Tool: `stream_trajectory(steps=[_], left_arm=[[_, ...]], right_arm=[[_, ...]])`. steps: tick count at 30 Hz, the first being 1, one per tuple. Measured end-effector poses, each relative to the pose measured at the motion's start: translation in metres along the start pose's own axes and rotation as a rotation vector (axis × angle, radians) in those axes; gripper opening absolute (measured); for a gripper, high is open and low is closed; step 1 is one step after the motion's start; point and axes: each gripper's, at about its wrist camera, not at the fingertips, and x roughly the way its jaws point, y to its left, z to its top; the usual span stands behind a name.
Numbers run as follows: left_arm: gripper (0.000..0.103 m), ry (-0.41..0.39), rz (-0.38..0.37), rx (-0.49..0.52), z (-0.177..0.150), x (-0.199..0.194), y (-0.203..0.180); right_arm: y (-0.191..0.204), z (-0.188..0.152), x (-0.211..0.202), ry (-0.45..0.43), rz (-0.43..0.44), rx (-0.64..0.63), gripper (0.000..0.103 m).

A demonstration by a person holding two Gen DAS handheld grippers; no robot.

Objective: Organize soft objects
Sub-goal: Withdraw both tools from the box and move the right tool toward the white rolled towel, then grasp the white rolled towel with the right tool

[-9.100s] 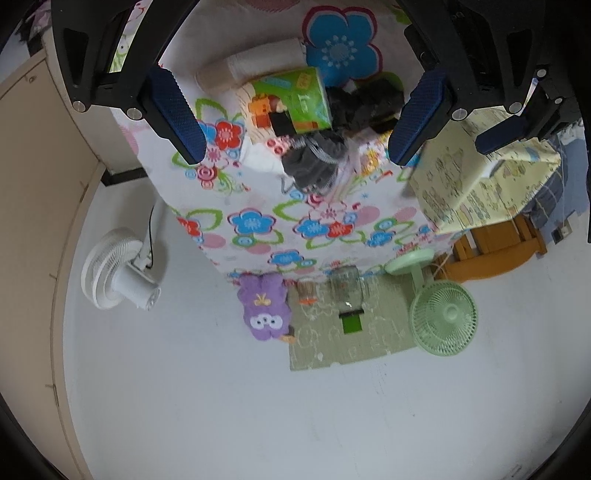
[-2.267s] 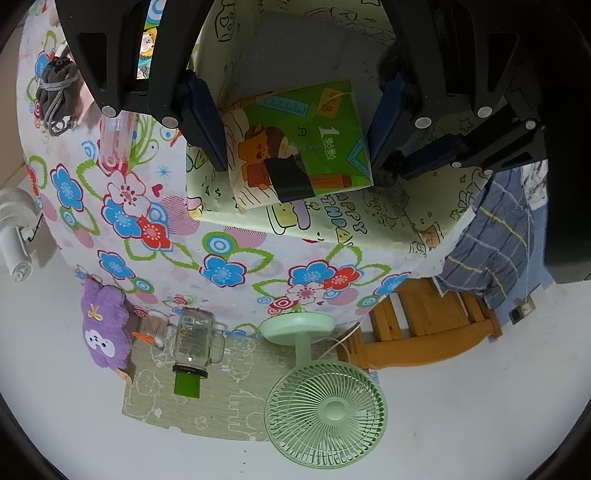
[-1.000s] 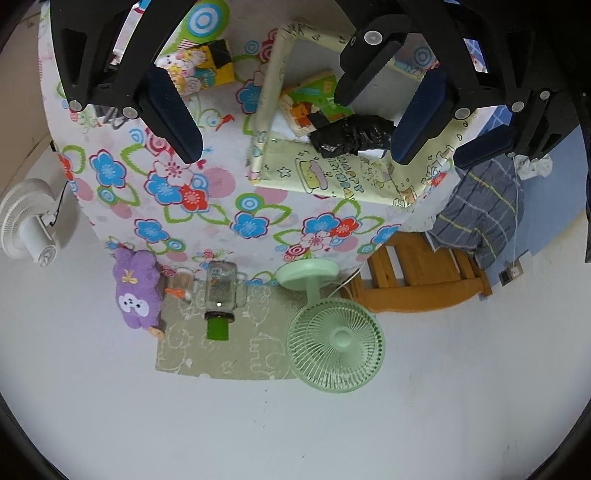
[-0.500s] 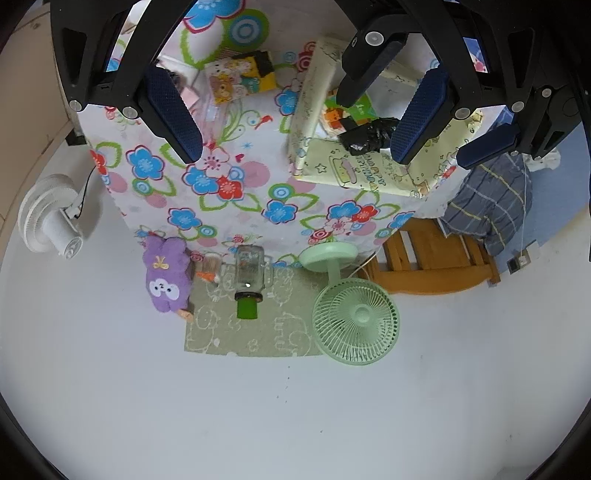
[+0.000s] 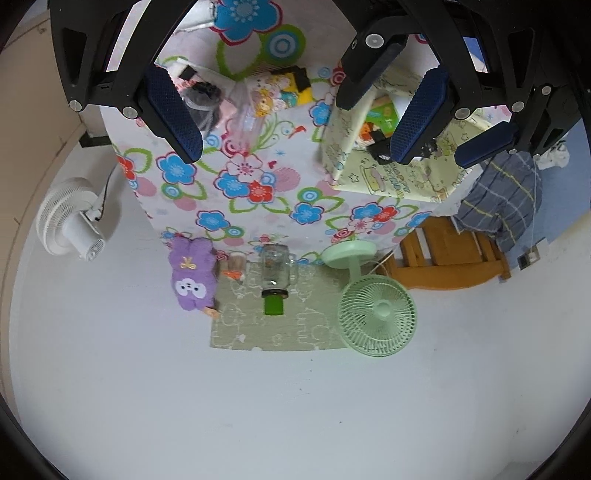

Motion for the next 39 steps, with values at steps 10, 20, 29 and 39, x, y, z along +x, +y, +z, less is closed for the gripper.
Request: stream_trajectory(steps=[10,20,29,39], left_arm=[[0.090,-0.011,-0.030,0.005,-0.009,-0.001,-0.023],[0.090,0.002,-0.044,0.027,-0.025,0.007,-0.044],[0.090,0.044,-0.079,0.059,-0.041,0.024,-0.063],[0.090,0.116,-0.116,0.055,-0.068,0.051,-0.075]], right_arm=[[-0.020,-0.015,-0.011,0.006,-0.033,0.026,0.103],[-0.042,-0.035,-0.011,0.014,-0.063,0.050,0.103],[-0.062,-0.060,-0.008,0.024,-0.111,0.097,0.103],[-0.079,-0.087,0.007,0.052,-0.155,0.118,0.102]])
